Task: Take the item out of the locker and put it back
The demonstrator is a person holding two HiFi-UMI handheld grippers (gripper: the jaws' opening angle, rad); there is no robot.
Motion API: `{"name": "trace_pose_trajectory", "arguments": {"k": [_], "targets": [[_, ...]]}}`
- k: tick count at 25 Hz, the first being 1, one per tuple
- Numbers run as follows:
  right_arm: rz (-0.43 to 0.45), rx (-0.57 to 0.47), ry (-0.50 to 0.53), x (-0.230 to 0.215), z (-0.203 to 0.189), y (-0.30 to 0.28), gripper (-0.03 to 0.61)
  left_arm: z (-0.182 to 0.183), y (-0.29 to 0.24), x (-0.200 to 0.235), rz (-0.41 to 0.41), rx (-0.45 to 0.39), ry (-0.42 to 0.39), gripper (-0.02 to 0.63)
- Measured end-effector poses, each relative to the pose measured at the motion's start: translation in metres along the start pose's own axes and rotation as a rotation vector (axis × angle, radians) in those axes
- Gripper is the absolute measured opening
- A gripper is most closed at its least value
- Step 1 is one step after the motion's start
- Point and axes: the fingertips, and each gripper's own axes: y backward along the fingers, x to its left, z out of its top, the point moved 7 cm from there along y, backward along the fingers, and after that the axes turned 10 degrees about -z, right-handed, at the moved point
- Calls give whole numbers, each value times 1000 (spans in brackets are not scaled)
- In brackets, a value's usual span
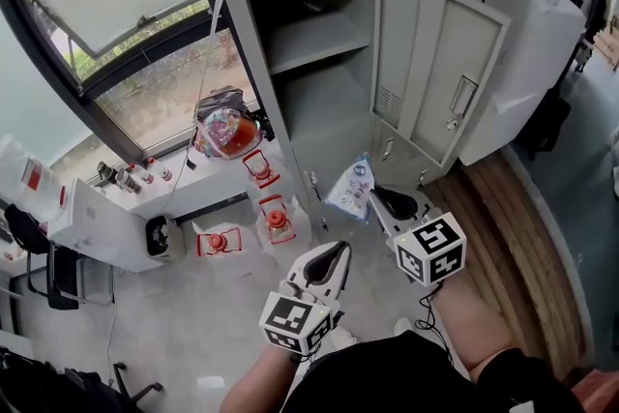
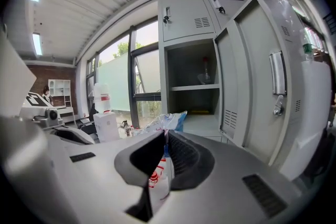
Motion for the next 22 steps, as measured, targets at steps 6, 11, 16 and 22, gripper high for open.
{"name": "trace_pose_trajectory", "arguments": {"k": [6,11,16,22], "targets": [[65,7,6,-15,-10,28,75,-1,-19,-30,52,-11,6,26],[111,7,4,-33,-19,50,75,-7,-34,-60,97,-10,16,26],[148,-1,10,-47,-25,70,75,-11,-46,-86,130,-16,15,26],[173,-1,13,-61,-34,90,75,-18,-57,-111,153,-20,17,26]]}}
